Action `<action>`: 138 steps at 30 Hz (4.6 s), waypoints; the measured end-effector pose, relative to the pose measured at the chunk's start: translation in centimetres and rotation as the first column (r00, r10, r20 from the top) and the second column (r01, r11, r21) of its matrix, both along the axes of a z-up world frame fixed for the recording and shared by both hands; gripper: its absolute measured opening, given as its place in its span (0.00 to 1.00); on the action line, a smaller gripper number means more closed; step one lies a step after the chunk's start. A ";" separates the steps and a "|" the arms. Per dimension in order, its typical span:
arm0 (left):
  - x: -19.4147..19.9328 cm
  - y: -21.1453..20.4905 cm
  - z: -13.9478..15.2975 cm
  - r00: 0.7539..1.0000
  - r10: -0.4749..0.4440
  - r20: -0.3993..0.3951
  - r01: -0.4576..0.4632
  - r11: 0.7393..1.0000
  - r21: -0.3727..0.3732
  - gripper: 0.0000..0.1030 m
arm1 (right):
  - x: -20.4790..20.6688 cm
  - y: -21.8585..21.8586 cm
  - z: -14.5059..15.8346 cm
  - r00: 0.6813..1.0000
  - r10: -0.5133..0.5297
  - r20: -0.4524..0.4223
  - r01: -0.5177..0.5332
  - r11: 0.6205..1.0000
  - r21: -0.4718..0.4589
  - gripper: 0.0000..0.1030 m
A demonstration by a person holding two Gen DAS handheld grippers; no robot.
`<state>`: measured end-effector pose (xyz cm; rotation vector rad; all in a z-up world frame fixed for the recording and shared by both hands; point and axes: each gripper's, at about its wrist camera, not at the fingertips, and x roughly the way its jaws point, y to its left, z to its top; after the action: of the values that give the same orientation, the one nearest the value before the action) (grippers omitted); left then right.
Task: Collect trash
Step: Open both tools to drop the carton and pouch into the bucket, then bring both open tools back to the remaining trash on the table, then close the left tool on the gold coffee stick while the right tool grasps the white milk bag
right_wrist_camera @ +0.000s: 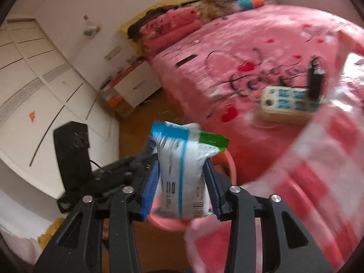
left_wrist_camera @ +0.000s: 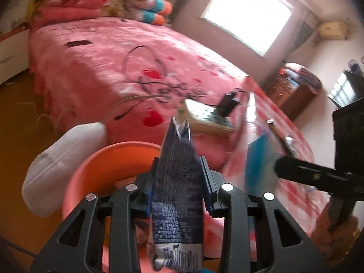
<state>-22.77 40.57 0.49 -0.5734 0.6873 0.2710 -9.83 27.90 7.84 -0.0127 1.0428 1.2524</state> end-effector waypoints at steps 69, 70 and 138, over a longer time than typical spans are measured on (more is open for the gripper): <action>26.2 -24.5 4.1 0.913 -0.378 -0.153 0.394 0.915 0.088 0.82 | 6.8 -32.1 -1.6 0.724 -0.665 0.180 0.689 0.711 -0.143 0.93; 26.8 -24.5 3.8 0.914 -0.372 -0.164 0.389 0.917 0.087 0.81 | 6.8 -31.8 -1.7 0.729 -0.656 0.195 0.683 0.716 -0.146 0.93; 22.0 -28.0 0.9 0.811 -0.462 -0.359 0.557 0.798 0.231 0.45 | 4.0 -30.0 -4.7 0.772 -0.520 0.365 0.612 0.764 -0.204 0.52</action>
<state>-0.72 12.55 1.41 -0.0062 1.0300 -0.0546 -5.81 -2.15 3.18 -0.1097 0.8823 0.4919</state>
